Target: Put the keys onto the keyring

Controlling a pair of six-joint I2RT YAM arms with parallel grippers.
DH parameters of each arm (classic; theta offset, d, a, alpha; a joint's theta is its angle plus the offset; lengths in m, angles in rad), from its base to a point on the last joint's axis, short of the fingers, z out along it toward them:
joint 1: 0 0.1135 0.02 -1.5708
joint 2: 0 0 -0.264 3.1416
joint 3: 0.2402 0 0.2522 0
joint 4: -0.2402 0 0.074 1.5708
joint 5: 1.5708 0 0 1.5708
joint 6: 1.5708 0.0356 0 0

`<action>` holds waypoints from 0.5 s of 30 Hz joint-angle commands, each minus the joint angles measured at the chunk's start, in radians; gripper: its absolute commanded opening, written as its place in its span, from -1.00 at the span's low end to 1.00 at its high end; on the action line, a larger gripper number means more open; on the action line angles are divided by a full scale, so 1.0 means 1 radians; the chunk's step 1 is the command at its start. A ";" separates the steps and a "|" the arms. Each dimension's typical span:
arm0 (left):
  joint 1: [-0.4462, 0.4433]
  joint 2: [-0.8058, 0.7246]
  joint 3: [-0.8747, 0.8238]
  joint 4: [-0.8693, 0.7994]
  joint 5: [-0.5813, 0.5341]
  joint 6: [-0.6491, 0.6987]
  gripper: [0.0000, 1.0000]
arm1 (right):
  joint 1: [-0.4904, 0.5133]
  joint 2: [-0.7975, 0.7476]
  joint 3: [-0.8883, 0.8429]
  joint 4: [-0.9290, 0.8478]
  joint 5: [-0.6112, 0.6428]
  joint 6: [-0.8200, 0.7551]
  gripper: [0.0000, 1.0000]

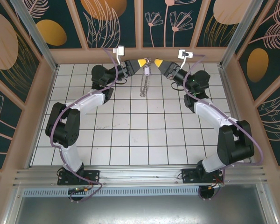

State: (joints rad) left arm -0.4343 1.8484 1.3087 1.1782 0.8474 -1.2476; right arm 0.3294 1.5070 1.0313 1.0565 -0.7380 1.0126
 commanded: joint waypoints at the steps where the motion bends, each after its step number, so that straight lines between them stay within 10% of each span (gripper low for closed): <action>1: -0.001 0.003 -0.005 0.085 -0.015 -0.021 -1.00 | 0.015 0.027 0.045 0.059 -0.026 0.011 -0.14; 15: -0.001 0.014 -0.011 0.098 -0.009 -0.028 -1.00 | 0.031 0.063 0.057 0.071 -0.027 0.007 -0.24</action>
State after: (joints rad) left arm -0.4343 1.8530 1.3029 1.1961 0.8474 -1.2629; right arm 0.3527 1.5738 1.0561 1.0622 -0.7528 1.0164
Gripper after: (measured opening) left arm 0.049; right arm 0.383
